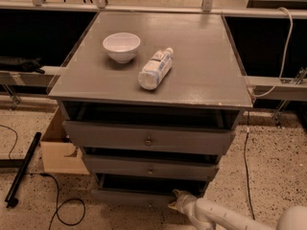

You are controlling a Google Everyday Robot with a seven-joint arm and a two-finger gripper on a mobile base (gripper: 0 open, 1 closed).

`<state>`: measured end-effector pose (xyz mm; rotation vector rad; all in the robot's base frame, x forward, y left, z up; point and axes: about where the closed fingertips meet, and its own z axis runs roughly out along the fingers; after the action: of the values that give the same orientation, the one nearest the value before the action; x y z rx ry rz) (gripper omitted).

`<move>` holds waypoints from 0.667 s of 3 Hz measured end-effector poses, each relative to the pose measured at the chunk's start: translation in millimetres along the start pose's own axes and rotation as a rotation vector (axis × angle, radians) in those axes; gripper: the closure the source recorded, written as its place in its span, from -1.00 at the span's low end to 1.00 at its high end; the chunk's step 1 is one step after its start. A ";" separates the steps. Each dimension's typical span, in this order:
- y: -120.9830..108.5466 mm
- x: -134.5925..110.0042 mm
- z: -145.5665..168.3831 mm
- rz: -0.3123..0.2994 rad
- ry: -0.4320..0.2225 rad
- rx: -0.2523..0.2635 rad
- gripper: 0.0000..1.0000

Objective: Open bottom drawer

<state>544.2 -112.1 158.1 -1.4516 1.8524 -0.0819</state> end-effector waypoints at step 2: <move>11.9 5.9 -10.4 -0.002 0.008 -0.008 1.00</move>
Offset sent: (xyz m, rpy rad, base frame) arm -0.2204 -0.0788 -0.0839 -0.0816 0.1556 -0.0380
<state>528.1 -117.0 156.5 -1.4602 1.8601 -0.0818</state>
